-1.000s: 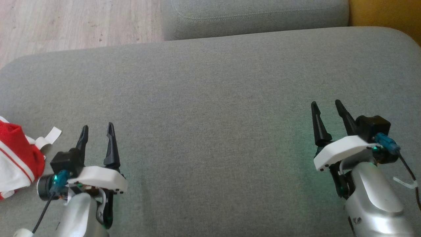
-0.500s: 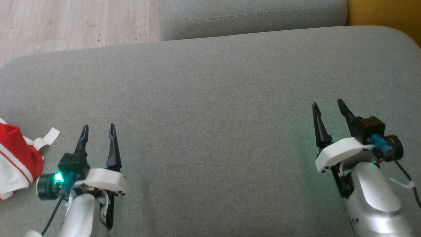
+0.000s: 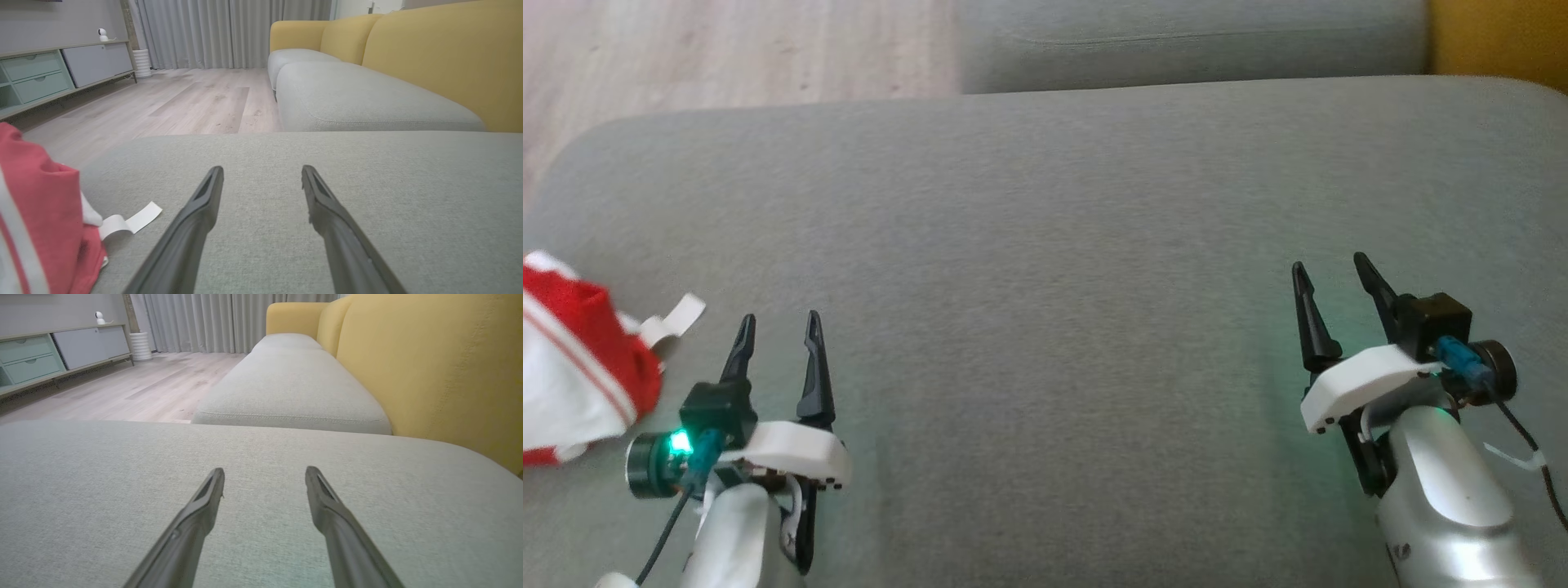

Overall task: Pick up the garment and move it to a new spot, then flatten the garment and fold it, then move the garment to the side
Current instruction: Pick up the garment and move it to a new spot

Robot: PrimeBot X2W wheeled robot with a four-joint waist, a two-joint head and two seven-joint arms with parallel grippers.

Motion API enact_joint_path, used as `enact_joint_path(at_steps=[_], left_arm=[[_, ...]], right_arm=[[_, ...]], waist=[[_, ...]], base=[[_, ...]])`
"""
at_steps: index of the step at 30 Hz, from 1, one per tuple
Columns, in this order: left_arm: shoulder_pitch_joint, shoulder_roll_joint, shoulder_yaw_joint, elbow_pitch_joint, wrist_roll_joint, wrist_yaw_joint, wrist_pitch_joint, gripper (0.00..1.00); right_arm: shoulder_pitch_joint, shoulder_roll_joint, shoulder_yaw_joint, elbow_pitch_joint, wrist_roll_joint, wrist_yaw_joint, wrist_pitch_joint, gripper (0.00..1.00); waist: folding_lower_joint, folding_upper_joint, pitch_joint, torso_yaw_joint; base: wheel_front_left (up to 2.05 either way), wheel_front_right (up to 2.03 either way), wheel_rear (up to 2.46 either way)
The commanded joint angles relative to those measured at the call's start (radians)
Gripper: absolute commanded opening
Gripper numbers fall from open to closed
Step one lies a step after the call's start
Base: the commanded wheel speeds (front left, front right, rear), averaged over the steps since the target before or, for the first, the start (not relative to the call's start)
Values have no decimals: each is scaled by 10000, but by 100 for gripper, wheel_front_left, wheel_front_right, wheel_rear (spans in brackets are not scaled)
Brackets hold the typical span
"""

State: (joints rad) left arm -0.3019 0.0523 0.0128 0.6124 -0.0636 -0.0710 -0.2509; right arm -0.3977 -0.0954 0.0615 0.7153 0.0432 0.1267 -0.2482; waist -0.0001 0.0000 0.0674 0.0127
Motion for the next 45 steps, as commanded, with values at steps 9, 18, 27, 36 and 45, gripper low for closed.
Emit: enact_joint_path(at_steps=[9,18,27,36,45], left_arm=[[-116,71,381,-219,-53,-67,-109,100],[29,35,349,-171,-11,-165,-109,100],[124,126,489,-154,-11,-276,-109,100],[-975,599,521,232,-47,-440,-109,100],[-3210,1634,648,1746,-461,-562,-109,100]], right_arm=[[-285,91,577,-309,218,40,-136,100],[-227,236,917,-171,500,40,-136,100],[-127,343,1257,39,707,40,-136,100],[-308,293,1675,122,763,40,-136,100],[-1040,-102,2285,-59,828,40,-136,100]], waist=[[1,0,162,2055],[1,0,86,4148],[1,0,-86,5071],[1,0,383,4650],[1,0,1669,3354]], base=[[0,0,0],[0,0,0],[0,0,0],[0,0,0],[0,0,0]])
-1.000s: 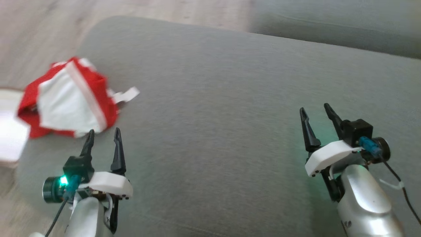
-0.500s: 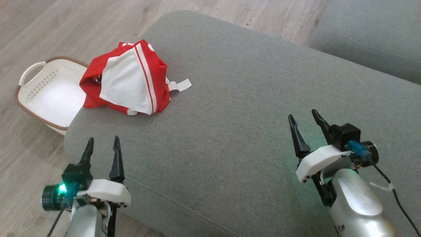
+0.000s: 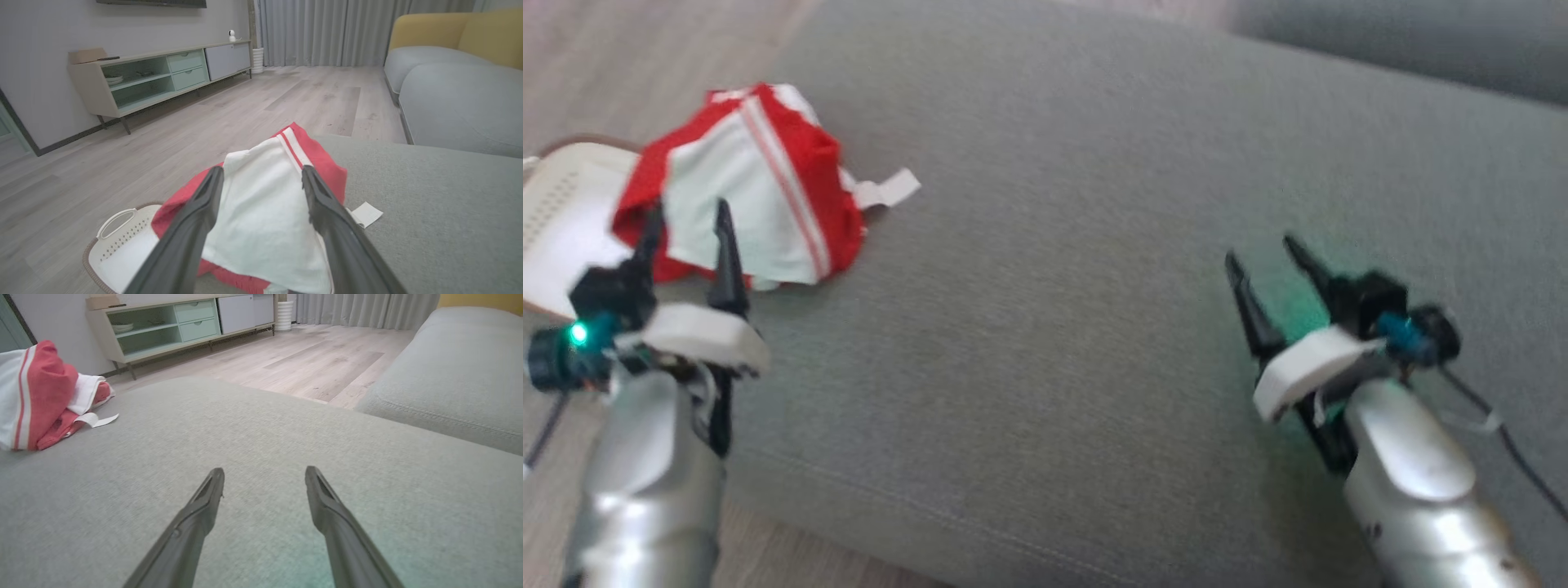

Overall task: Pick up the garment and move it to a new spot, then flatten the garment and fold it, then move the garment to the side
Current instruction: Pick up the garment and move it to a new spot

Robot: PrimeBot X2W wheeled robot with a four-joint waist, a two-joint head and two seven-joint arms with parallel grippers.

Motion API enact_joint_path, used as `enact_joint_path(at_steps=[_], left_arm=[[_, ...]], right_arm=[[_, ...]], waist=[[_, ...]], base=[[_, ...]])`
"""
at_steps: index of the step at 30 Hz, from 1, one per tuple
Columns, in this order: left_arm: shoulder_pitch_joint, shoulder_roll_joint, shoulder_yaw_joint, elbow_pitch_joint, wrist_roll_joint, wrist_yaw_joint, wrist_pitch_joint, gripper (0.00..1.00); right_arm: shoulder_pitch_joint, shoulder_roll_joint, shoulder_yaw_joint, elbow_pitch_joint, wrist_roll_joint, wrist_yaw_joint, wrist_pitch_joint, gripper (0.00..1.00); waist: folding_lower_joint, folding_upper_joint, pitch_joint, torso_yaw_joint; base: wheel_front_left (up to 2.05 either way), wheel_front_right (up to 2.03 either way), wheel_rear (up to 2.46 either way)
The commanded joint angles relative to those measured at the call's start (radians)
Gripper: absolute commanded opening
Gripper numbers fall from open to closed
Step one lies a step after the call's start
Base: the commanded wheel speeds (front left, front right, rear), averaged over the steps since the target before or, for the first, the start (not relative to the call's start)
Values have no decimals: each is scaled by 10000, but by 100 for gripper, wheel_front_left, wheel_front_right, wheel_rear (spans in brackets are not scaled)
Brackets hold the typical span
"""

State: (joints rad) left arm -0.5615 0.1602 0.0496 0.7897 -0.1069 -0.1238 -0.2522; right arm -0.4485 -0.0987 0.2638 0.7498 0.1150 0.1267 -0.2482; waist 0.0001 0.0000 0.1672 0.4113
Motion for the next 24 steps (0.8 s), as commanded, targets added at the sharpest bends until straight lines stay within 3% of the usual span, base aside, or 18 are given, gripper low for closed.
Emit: enact_joint_path(at_steps=[1,13,22,23,24], left_arm=[[-856,667,249,151,-75,-43,-95,100],[-2878,1753,232,2381,-652,-66,-27,100],[-3635,2020,260,4253,-691,719,415,100],[-3654,1984,235,4343,-690,760,446,38],[-3666,1976,231,4409,-707,788,439,0]], right_arm=[[-617,-116,320,-459,129,40,-136,100],[-1243,-433,544,-993,369,40,-136,100],[-1335,-238,327,-1329,539,40,-136,100],[-1302,-209,255,-1335,574,40,-136,100],[-1263,-187,190,-1352,590,40,-136,100]], waist=[[-1,0,839,-772],[-1,0,2222,-1900],[-1,0,2637,-2329],[-1,0,2619,-2355],[-1,0,2592,-2379]], base=[[0,0,0],[0,0,0],[0,0,0],[0,0,0],[0,0,0]])
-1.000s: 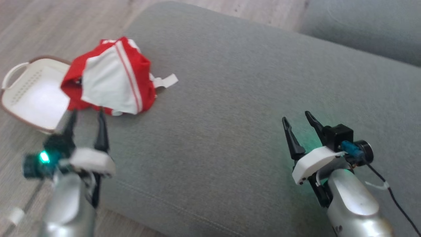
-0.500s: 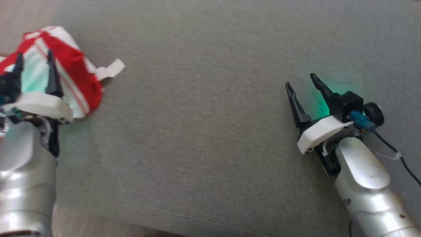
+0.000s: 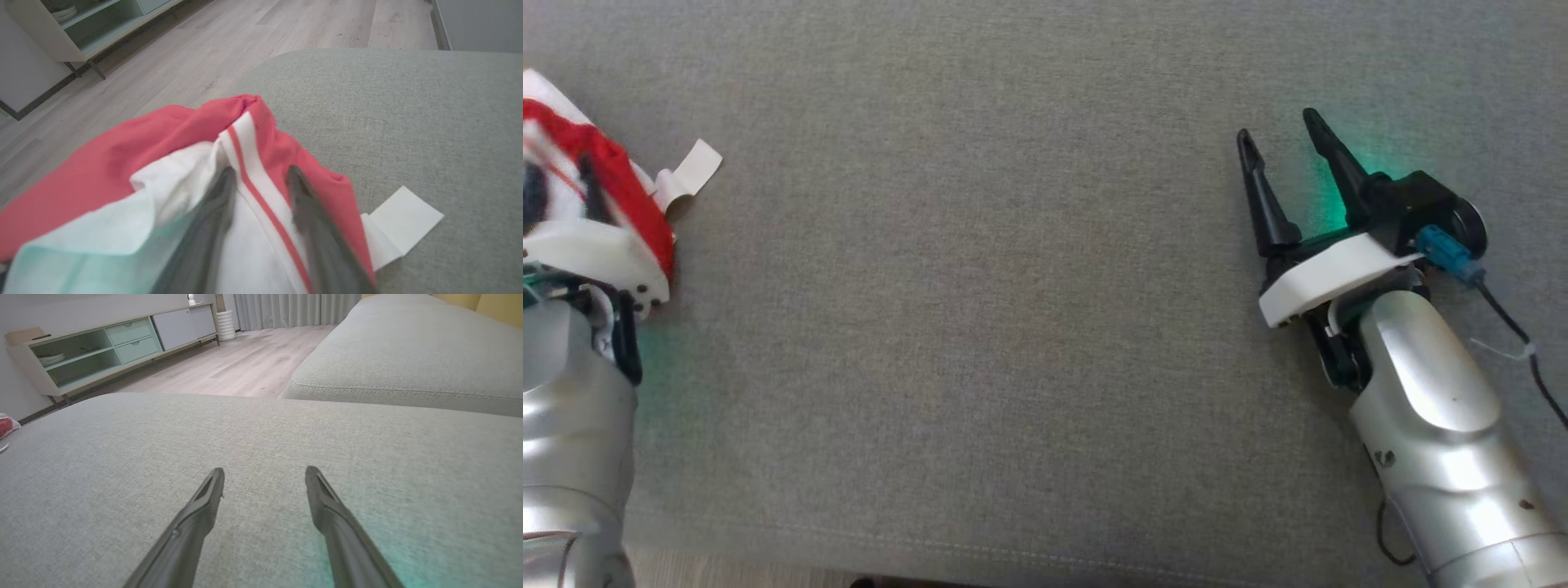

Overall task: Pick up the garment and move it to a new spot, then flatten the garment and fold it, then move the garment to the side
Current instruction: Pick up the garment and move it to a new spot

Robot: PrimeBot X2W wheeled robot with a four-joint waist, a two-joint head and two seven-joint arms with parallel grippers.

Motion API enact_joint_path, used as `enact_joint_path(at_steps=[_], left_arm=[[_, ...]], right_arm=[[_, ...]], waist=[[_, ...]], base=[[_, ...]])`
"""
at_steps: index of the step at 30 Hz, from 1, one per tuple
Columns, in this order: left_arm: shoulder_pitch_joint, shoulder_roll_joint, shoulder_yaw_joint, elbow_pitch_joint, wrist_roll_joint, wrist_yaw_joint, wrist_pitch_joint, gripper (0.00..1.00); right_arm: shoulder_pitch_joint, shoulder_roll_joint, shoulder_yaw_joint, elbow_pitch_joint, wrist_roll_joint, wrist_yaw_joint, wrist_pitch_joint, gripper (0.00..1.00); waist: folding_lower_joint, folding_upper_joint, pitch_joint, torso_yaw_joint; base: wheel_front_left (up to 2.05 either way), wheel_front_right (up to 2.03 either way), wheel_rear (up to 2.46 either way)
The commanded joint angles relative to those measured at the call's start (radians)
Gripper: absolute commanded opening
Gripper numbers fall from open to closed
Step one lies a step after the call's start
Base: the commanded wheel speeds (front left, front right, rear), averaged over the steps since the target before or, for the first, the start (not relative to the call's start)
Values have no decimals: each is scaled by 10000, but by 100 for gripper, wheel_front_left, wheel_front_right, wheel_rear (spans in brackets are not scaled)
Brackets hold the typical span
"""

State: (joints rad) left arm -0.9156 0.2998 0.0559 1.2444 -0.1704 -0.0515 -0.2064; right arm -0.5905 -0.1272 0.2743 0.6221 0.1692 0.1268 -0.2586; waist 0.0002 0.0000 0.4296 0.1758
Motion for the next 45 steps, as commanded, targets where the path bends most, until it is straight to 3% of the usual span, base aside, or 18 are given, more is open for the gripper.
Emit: enact_joint_path(at_steps=[1,10,14,22,33,38,45], left_arm=[[-131,577,152,-87,-80,71,-34,0],[-611,494,-365,-1097,62,-531,-532,0],[-713,-43,-938,-2740,65,-748,-549,0],[-82,-1127,-2597,-4636,-807,-788,-551,0],[945,-2257,-5410,-6027,-2462,-790,-553,0],[1194,-2472,-6299,-6188,-3200,-791,-553,0],[1315,-2492,-7253,-6937,-4129,-545,-553,0]], right_arm=[[210,123,28,-90,65,39,-32,100],[873,447,-672,-292,268,39,-32,100],[1338,631,-701,-325,291,39,-32,100],[1703,756,-64,-377,556,39,-32,100],[1820,768,1550,-868,1999,39,-32,100],[1776,769,2082,-1002,2371,39,-32,100],[1799,769,2378,-1028,2570,39,-32,100]], waist=[[-2,0,-76,-46],[-2,0,-997,-272],[-2,0,-1706,-665],[-2,0,-2510,-1990],[-2,0,-2635,-4675],[-2,0,-2597,-5487],[-2,0,-2661,-5923]], base=[[0,0,0],[0,0,0],[0,0,0],[0,0,0],[0,0,0],[0,0,0],[0,0,0]])
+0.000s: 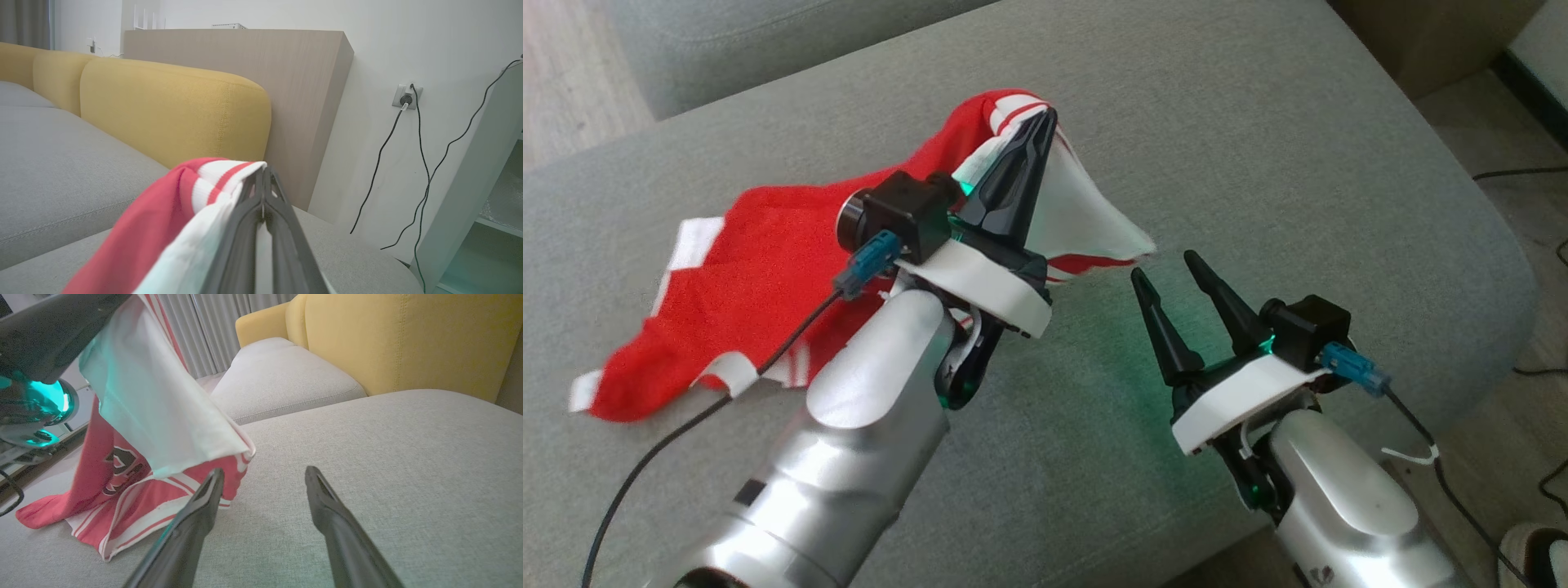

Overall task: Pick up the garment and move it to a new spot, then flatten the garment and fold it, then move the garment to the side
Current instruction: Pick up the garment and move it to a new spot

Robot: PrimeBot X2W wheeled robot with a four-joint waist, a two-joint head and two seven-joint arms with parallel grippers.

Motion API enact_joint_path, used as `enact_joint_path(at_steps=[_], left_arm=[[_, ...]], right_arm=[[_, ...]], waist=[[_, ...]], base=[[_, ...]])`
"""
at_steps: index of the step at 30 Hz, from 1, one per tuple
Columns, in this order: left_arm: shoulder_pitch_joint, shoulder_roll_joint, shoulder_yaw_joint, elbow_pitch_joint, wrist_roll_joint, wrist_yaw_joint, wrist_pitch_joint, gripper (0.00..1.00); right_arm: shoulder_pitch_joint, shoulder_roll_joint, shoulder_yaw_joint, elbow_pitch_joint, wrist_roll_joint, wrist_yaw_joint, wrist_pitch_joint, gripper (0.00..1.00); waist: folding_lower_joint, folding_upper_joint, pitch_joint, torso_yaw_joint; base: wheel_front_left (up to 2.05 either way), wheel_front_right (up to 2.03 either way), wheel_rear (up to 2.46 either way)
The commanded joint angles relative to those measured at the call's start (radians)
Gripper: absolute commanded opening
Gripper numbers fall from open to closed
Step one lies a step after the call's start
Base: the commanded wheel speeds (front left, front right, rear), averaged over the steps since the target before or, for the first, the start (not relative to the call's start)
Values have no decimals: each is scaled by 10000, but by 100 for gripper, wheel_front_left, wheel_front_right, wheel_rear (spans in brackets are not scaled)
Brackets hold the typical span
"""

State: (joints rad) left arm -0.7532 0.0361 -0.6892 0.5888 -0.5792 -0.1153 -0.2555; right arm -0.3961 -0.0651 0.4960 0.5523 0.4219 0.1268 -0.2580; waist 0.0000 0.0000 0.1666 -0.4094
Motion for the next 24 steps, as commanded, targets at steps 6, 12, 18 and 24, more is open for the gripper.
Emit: enact_joint_path(at_steps=[6,12,18,24], left_arm=[[194,143,433,-89,396,471,-62,100],[1306,547,1322,123,1288,530,-62,100],[2998,860,3044,-384,1720,773,-62,100],[4494,777,4640,-1055,2182,902,-62,100]], right_arm=[[-9,148,-117,-256,-68,39,-38,100],[64,148,-377,-164,-173,39,-38,100],[226,148,-790,-45,-433,39,-38,100],[493,148,-1507,-51,-676,39,-38,100]], waist=[[0,0,-147,176],[0,0,-377,827],[0,0,-692,1687],[0,0,-953,2380]], base=[[0,0,0],[0,0,0],[0,0,0],[0,0,0]])
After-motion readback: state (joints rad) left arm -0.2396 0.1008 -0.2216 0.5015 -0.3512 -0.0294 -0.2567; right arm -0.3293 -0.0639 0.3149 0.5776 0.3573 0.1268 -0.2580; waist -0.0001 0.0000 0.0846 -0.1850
